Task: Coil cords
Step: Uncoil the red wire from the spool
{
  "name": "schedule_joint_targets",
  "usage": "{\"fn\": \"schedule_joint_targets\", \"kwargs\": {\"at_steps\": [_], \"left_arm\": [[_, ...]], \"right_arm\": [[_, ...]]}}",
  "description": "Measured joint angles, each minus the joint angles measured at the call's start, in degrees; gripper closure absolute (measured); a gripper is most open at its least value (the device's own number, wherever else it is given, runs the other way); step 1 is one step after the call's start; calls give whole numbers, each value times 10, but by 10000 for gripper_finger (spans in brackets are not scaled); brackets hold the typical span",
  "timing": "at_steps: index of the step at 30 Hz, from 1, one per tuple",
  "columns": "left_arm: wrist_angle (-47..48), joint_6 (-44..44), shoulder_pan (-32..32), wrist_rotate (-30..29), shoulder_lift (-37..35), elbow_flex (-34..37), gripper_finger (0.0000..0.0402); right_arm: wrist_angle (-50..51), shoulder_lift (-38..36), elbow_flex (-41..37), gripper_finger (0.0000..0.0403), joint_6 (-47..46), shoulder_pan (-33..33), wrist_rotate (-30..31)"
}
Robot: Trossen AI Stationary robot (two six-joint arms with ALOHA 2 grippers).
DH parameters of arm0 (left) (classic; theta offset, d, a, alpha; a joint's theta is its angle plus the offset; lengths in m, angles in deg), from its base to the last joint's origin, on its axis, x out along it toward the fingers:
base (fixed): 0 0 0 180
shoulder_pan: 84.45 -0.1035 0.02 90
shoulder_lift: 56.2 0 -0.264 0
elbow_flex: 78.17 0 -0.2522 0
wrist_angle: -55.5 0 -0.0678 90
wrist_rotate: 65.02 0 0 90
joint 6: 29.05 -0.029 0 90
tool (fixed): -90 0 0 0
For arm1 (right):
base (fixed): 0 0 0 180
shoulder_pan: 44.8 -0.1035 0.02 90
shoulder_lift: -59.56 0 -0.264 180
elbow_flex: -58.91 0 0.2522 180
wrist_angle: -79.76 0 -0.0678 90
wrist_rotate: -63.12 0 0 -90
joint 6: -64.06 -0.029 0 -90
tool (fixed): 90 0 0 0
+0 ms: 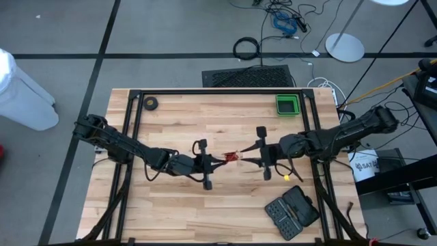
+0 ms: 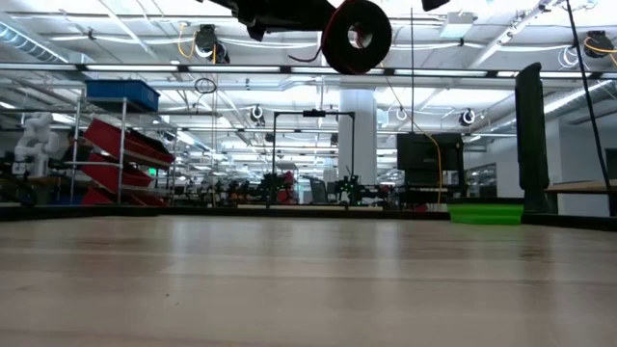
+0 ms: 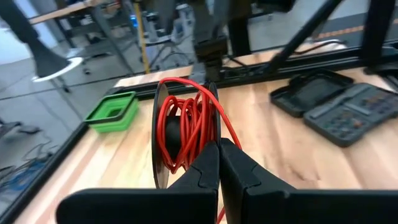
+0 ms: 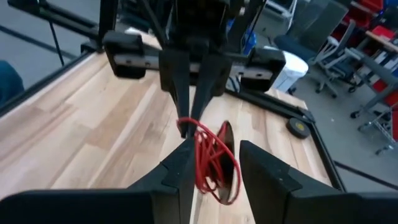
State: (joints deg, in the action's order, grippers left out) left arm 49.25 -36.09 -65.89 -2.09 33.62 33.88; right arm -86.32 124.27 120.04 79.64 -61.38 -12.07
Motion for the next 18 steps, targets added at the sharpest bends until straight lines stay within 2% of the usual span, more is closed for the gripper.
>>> {"fn": "schedule_joint_targets", "kwargs": {"at_steps": [6,18], "left_arm": [[0,-11,0,30,0,0,401],[0,-12,0,31,0,0,401]], "right_arm": [[-1,32,0,291,0,0,-1],[-24,42,0,291,5,1,0]]}}
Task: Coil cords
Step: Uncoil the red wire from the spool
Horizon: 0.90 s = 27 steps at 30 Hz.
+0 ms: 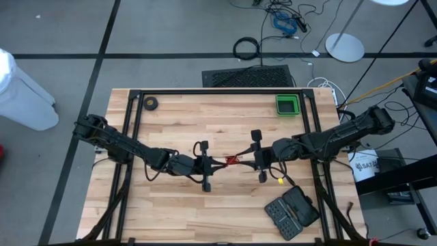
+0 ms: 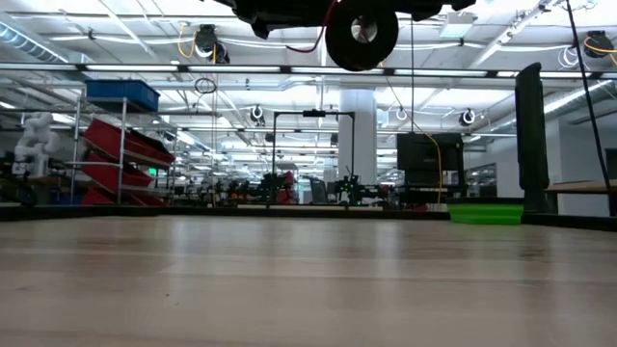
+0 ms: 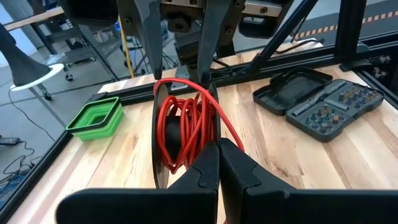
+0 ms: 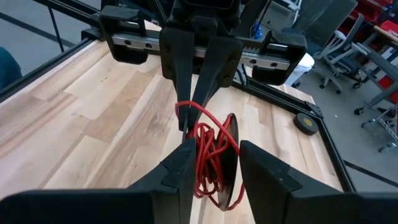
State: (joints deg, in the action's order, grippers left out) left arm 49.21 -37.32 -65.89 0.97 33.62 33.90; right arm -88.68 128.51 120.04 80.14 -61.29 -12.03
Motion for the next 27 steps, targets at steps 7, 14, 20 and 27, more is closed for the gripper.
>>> {"fn": "schedule_joint_targets", "kwargs": {"at_steps": [7,14,20,27], "left_arm": [[0,0,0,0,0,0,401],[0,0,0,0,0,0,401],[0,0,0,0,0,0,401],[0,-1,0,15,0,0,401]], "right_arm": [[2,0,0,291,0,0,4],[2,0,0,291,0,0,19],[3,0,0,291,-7,0,16],[3,0,0,291,-23,7,13]]}}
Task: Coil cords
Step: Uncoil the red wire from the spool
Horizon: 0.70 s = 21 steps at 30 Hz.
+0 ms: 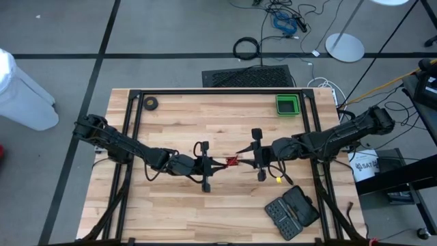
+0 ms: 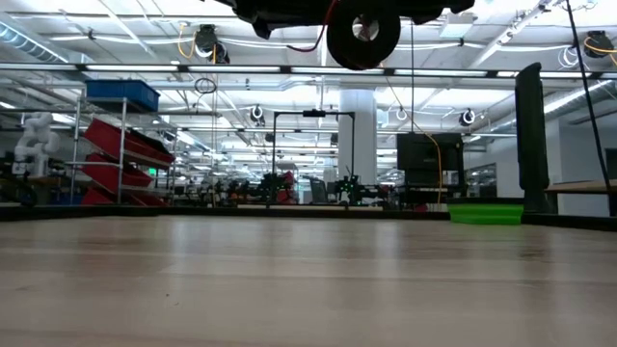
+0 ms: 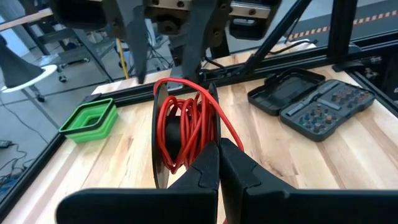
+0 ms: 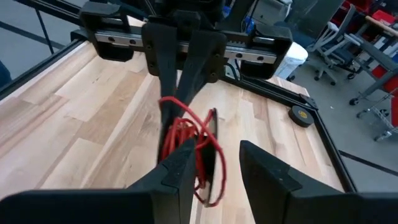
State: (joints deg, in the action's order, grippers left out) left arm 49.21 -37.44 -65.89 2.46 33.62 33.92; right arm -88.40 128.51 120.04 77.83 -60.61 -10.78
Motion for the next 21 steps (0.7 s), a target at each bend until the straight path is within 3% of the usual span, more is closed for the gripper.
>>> {"fn": "schedule_joint_targets", "kwargs": {"at_steps": [8,21], "left_arm": [[0,-10,0,0,0,0,401],[0,-11,0,0,0,0,401]], "right_arm": [[6,11,0,301,-13,13,-31],[4,14,0,385,-9,13,-30]]}}
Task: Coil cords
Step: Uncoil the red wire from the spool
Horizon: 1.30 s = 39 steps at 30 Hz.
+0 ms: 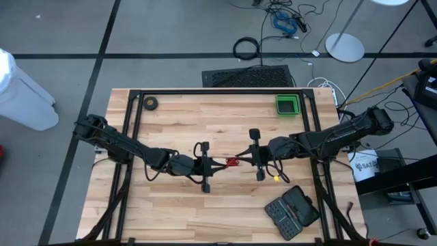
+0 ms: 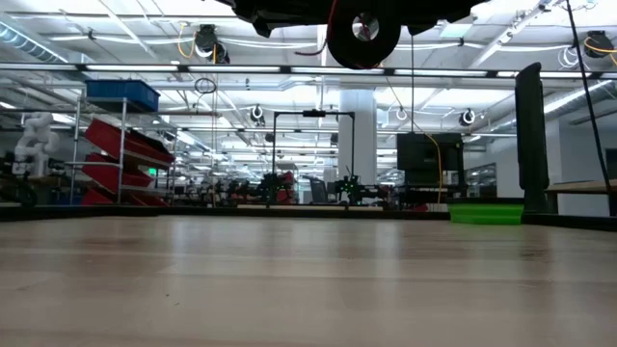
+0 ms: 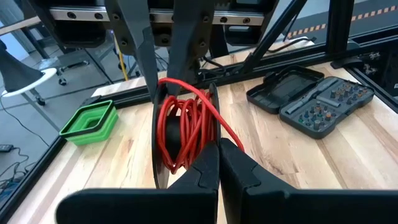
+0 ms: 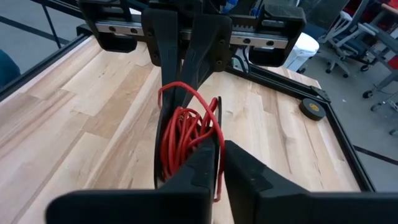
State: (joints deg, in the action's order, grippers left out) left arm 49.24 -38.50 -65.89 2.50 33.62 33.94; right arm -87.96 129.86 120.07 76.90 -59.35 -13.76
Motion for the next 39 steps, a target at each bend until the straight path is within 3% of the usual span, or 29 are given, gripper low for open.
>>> {"fn": "schedule_joint_targets", "kwargs": {"at_steps": [39], "left_arm": [[35,0,0,-8,0,0,401]], "right_arm": [[37,-4,0,380,0,0,-13]]}}
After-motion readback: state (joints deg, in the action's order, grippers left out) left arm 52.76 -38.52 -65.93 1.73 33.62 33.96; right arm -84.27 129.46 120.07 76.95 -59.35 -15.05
